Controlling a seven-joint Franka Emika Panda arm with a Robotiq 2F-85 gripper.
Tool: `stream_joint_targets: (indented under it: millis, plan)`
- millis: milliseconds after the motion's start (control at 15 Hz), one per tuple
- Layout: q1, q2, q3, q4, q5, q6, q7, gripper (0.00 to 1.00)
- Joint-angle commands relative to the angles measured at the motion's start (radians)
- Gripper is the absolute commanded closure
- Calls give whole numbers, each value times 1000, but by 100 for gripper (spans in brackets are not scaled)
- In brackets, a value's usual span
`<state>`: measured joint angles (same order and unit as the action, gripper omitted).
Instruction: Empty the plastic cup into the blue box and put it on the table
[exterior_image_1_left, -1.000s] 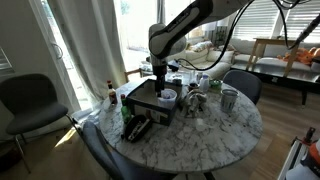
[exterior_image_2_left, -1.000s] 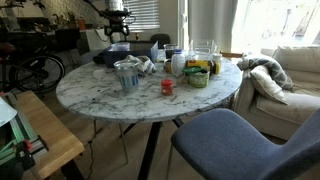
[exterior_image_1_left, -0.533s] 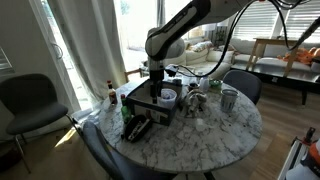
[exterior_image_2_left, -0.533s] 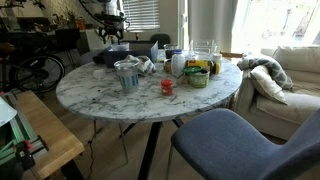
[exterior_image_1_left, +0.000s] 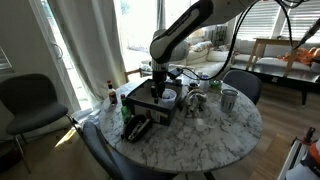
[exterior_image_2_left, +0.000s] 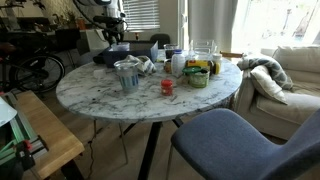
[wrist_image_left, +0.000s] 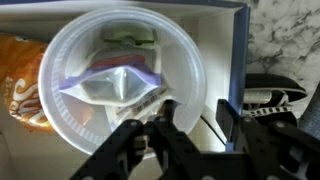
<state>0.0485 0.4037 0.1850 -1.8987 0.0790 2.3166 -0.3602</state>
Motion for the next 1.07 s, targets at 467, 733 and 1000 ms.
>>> stream_joint_targets:
  millis: [467, 733, 1000]
  plan:
    - [-1, -100, -18, -78, 8, 11, 62, 99]
    - [-2, -212, -3, -99, 28, -121, 19, 99]
    - [-17, -296, -5, -73, 72, -244, -126, 99]
